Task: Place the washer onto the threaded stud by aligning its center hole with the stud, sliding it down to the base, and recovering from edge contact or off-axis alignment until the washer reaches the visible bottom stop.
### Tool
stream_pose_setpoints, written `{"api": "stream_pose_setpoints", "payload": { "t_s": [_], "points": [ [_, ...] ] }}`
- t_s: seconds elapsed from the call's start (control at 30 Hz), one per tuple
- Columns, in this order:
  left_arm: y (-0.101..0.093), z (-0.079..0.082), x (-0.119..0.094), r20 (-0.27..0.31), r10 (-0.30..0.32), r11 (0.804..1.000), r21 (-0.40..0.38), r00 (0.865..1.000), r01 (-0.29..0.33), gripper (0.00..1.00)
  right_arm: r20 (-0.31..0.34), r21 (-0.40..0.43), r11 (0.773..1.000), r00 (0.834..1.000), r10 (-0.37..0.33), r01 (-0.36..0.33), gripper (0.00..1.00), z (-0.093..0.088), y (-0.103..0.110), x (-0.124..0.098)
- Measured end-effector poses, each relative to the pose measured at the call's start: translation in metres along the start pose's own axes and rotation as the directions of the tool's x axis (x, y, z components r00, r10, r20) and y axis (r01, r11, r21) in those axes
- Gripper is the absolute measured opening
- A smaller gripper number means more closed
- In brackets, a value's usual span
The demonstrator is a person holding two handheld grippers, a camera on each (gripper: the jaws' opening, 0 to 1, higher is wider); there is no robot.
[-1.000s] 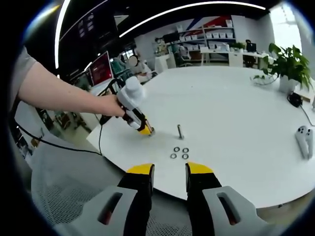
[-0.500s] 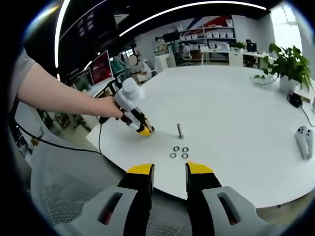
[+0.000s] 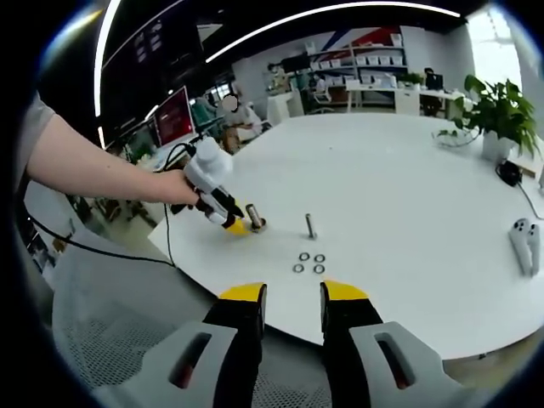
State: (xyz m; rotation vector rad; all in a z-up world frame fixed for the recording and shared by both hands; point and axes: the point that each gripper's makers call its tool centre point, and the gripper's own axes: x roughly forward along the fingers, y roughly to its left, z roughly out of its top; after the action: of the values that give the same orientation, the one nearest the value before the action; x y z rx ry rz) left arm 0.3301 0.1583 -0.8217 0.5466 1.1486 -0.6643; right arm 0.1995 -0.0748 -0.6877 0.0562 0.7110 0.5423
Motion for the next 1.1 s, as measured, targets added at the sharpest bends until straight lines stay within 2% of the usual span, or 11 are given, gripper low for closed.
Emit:
{"api": "stream_pose_setpoints", "payload": {
  "t_s": [0.3,0.6,0.77,0.97,1.1],
  "points": [
    [0.012,-0.018,-0.008,0.008,0.015,0.997,-0.070,1.000,-0.014,0.33,-0.010,-0.010,1.000,1.000,0.006,-0.006,0.28,-0.002,0.002,0.000],
    [0.021,-0.029,-0.016,0.004,0.040,0.995,-0.092,0.999,-0.039,0.35,-0.017,-0.016,1.000,1.000,0.012,-0.013,0.28,-0.003,0.003,0.001],
    [0.022,-0.032,-0.014,-0.001,0.010,0.988,-0.153,1.000,-0.010,0.34,-0.020,-0.014,1.000,1.000,0.008,-0.008,0.27,-0.004,0.002,0.001],
    [0.028,-0.030,-0.011,-0.012,0.022,0.991,-0.131,1.000,-0.023,0.35,-0.024,-0.014,1.000,1.000,0.005,-0.005,0.27,-0.004,0.002,0.001],
    [0.037,-0.027,-0.005,-0.014,0.019,0.989,-0.144,1.000,-0.021,0.35,-0.025,-0.009,1.000,1.000,-0.005,0.004,0.27,-0.005,0.000,0.001]
  ]
}}
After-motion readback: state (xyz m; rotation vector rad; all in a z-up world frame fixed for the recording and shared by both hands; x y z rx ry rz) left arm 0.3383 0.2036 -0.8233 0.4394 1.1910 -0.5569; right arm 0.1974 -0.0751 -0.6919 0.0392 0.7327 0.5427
